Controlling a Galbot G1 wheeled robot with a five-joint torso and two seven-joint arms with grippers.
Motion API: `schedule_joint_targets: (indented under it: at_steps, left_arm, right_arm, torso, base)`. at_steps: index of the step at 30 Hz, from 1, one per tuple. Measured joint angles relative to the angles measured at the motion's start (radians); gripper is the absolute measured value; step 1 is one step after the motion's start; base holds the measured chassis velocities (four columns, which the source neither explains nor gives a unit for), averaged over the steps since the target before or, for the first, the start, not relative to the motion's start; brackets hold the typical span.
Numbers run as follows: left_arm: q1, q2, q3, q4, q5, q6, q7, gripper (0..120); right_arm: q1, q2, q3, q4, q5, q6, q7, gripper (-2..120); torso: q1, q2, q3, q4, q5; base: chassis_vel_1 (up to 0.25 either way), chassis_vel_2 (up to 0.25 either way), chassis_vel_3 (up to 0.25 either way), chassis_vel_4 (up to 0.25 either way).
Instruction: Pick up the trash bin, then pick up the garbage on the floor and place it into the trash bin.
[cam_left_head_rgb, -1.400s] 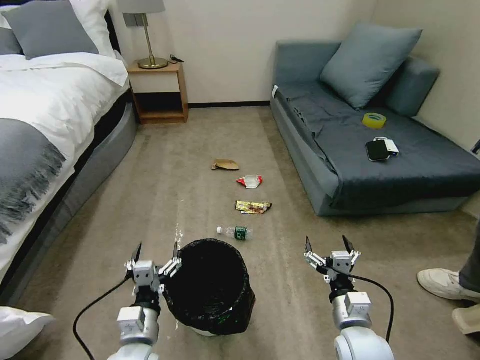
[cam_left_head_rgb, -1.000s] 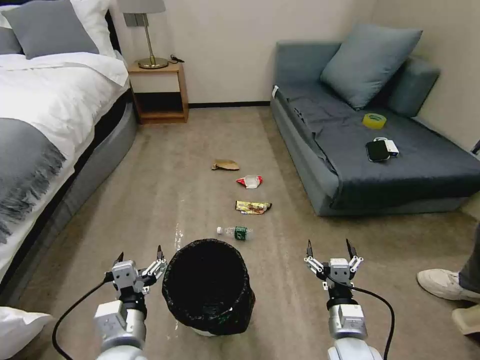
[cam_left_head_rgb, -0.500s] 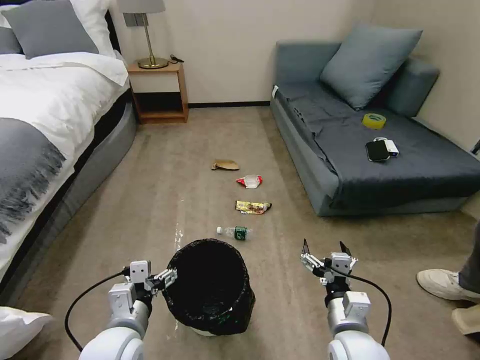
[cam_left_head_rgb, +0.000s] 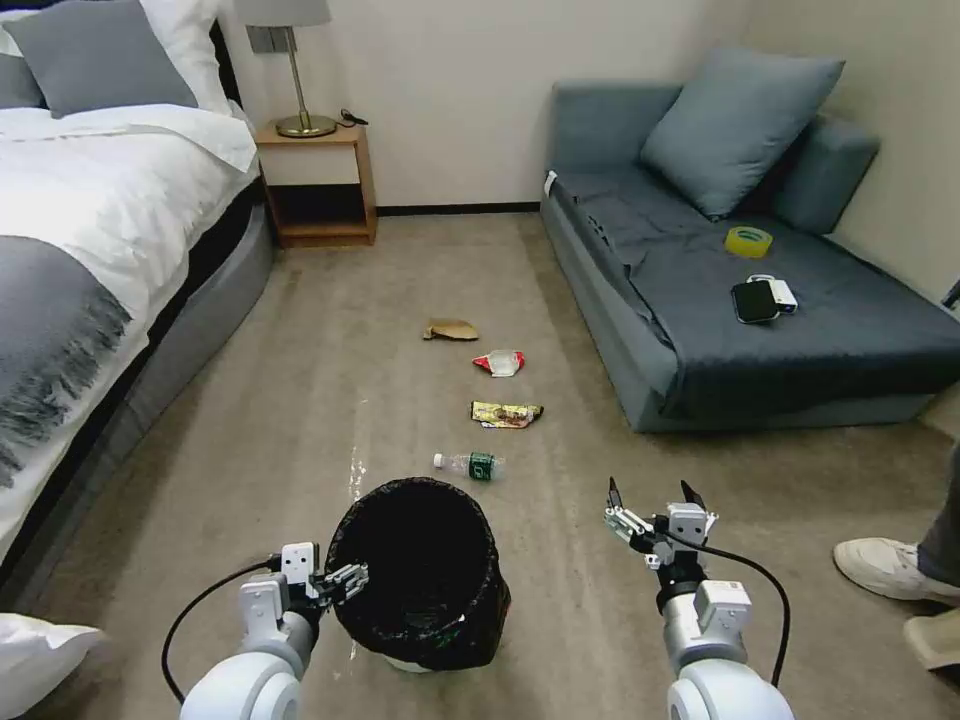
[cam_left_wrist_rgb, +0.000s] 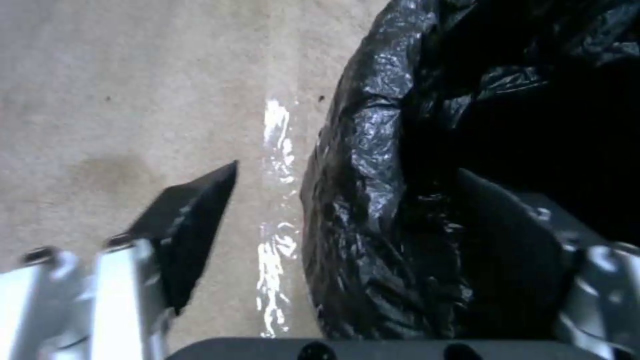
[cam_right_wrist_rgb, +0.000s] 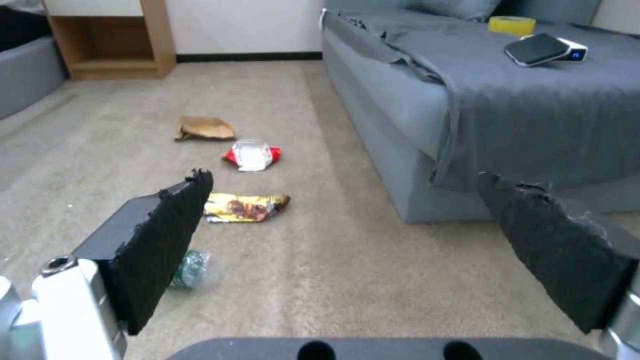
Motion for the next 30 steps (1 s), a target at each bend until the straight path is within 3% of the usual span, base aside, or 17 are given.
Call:
schedule_joint_targets:
  at_steps: [3,8,13,18,21,30]
  left_arm:
    - [-0.014,0.000,0.004,0.015,-0.017,0.009,0.004,68]
    - [-0.028,0.000,0.007,0.035,-0.048,0.013,0.010,54]
    - [-0.027,0.012,0.004,0.045,-0.073,0.012,0.026,30]
    - [-0.024,0.016,0.001,0.043,-0.081,0.008,0.038,19]
    - [-0.018,0.016,-0.002,0.036,-0.085,-0.005,0.060,5]
    - [0.007,0.002,-0.036,0.027,-0.069,-0.081,0.126,4]
  right_arm:
    - [-0.002,-0.004,-0.002,-0.006,0.001,0.008,0.000,100]
    - [-0.001,-0.012,0.000,-0.011,0.010,0.012,0.001,100]
    - [0.005,-0.009,-0.003,-0.017,0.014,0.010,0.009,100]
    - [0.010,-0.003,-0.008,-0.021,0.014,0.009,0.012,100]
    - [0.013,0.003,-0.013,-0.023,0.012,0.009,0.013,100]
    - [0.014,0.007,-0.014,-0.023,0.013,0.015,0.013,100]
  torso:
    - [0.000,0.000,0.000,0.0000,0.0000]
    - [0.000,0.000,0.000,0.0000,0.0000]
    - [0.000,0.000,0.000,0.0000,0.0001]
    - [0.000,0.000,0.000,0.0000,0.0000]
    - [0.000,0.000,0.000,0.0000,-0.0002]
    - [0.000,0.000,0.000,0.0000,-0.0001]
  base:
    - [0.000,0.000,0.000,0.000]
    - [0.000,0.000,0.000,0.000]
    - [0.000,0.000,0.000,0.000]
    - [0.000,0.000,0.000,0.000]
    - [0.000,0.000,0.000,0.000]
    - [0.000,0.000,0.000,0.000]
